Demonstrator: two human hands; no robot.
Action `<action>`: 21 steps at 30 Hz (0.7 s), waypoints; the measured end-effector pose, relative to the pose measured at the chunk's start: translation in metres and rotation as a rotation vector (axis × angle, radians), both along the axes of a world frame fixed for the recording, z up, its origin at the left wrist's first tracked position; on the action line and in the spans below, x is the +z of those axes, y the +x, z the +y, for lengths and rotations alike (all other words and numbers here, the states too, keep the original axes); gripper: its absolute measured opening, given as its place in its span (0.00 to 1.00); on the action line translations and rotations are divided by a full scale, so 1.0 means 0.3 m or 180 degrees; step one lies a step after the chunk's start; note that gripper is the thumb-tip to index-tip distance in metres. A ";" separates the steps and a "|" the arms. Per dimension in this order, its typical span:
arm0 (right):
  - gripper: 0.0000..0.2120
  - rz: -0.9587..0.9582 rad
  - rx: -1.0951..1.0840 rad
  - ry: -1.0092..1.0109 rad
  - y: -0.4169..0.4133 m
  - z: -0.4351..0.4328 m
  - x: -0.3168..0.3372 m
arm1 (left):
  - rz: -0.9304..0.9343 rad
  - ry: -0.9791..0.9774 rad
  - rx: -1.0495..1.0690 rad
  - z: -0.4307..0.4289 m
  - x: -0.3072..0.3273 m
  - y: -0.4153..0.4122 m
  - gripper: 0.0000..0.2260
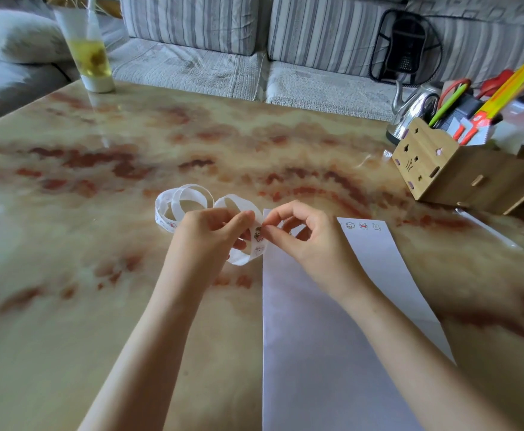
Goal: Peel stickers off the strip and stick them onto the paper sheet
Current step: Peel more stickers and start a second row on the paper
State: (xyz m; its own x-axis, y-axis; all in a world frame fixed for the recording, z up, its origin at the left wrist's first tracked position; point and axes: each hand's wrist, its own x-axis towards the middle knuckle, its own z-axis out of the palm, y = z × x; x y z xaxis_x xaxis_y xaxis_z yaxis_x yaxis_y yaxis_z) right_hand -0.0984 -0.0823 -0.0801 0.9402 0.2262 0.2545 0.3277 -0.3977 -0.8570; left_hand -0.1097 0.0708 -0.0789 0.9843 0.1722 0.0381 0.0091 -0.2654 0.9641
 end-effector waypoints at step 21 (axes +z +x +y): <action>0.03 0.1383 -0.0742 -0.0426 0.191 -0.188 -0.026 | 0.0162 0.0601 0.0126 0.006 0.006 -0.002 0.12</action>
State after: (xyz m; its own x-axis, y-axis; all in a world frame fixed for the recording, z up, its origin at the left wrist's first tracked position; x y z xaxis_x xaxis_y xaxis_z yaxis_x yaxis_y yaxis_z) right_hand -0.0412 -0.1387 -0.0880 0.9822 0.0017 -0.1880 -0.1581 -0.5335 -0.8309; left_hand -0.1105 0.0726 -0.0771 0.9784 0.2052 0.0238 0.0705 -0.4400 0.8952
